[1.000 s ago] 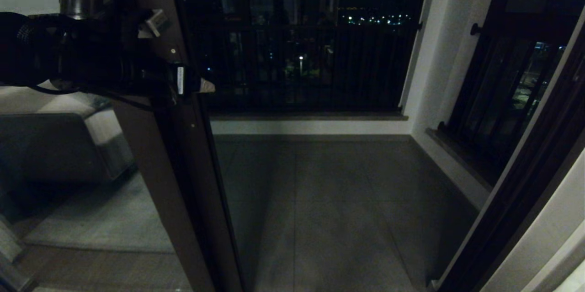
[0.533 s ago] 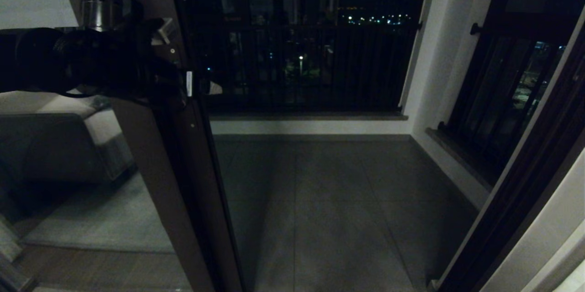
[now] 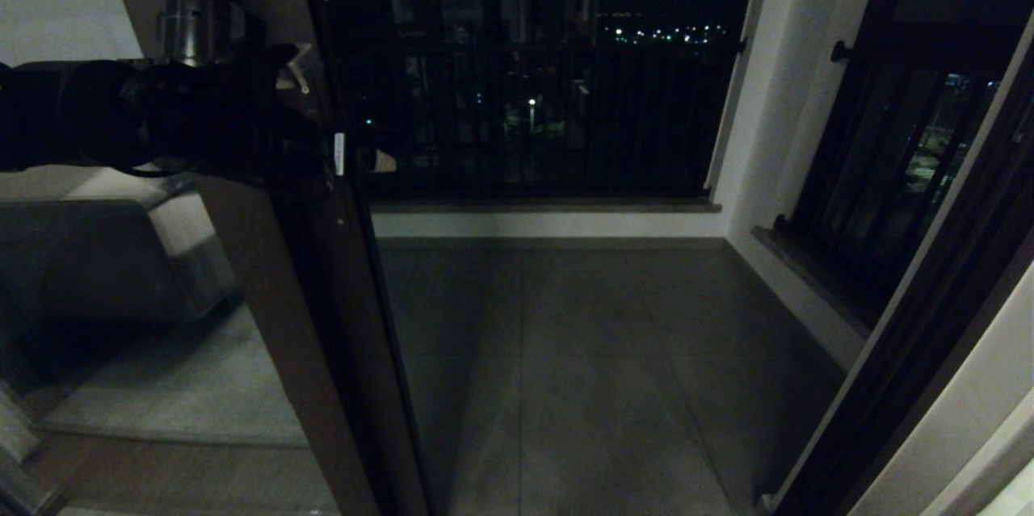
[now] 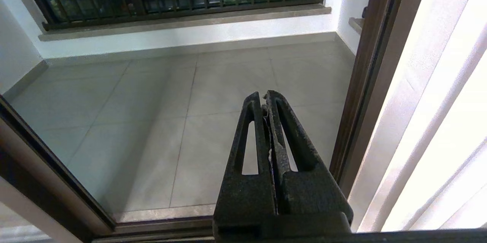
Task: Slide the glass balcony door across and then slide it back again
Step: Close the slid door
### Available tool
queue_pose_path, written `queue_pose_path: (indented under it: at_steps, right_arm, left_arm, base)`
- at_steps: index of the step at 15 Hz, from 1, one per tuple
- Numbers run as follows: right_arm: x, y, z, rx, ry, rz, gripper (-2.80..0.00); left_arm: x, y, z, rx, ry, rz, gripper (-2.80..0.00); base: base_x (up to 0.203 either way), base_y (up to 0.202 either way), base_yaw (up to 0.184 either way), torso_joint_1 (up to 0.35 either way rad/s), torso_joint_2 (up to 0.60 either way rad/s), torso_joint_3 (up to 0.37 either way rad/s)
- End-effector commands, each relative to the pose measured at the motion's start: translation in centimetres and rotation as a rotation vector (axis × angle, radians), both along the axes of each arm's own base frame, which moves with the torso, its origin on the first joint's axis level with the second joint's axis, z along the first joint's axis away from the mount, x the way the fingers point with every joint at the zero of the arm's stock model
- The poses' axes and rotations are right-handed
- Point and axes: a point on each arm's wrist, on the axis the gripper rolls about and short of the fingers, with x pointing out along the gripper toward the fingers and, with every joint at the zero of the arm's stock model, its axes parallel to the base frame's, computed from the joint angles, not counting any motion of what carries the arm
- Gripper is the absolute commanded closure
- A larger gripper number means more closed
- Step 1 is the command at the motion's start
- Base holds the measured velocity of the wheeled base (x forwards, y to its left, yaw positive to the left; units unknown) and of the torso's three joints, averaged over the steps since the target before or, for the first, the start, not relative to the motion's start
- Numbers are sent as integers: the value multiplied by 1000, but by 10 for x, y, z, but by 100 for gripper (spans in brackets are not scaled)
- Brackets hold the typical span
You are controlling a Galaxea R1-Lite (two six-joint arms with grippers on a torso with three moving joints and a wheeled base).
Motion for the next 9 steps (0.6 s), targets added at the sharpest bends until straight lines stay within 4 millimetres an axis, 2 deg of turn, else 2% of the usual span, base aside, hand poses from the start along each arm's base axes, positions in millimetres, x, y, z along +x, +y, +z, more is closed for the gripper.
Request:
queue_pose_path:
  at_steps: [1,9]
  right_arm:
    - [0,0,0,0,0,1,0]
    - [0,0,0,0,0,0,0]
  left_arm:
    - [1,0,5,-8,-16,-5,-280]
    - [3,-3,7,-17,-25,-30,-280]
  base:
    - [0,0,0,0,0,0]
    - [0,0,0,0,0,0]
